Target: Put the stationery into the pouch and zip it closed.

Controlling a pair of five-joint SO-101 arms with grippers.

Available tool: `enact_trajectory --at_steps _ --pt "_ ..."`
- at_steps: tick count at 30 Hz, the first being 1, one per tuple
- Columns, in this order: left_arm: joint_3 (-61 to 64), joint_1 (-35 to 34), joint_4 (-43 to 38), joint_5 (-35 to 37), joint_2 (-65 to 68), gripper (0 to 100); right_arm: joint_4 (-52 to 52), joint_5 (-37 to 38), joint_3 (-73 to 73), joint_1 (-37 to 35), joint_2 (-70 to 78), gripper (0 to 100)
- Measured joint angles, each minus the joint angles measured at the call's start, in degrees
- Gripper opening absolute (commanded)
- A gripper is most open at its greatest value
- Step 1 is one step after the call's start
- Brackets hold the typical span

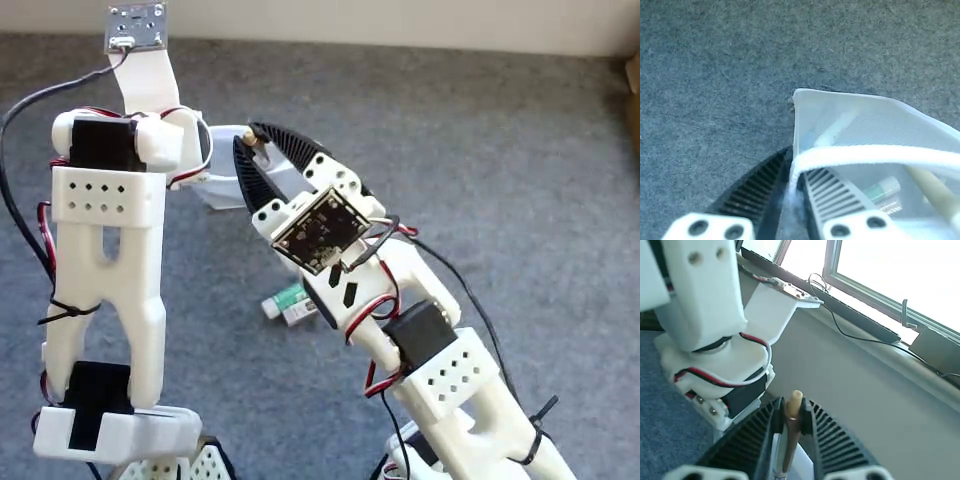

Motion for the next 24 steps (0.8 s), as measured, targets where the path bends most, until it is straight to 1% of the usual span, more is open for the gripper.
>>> enact_trajectory --at_steps 4,21,24 --pt "0.0 0.0 0.0 0.0 0.0 1 0.0 0.0 0.0 0.0 0.0 12.9" --pt "0.0 -0.1 0.0 0.0 0.0 1 0.3 0.0 0.0 0.0 0.0 13.1" --pt "0.4 -0.1 -0.1 0.0 0.0 1 5.4 0.0 0.0 0.0 0.0 13.1"
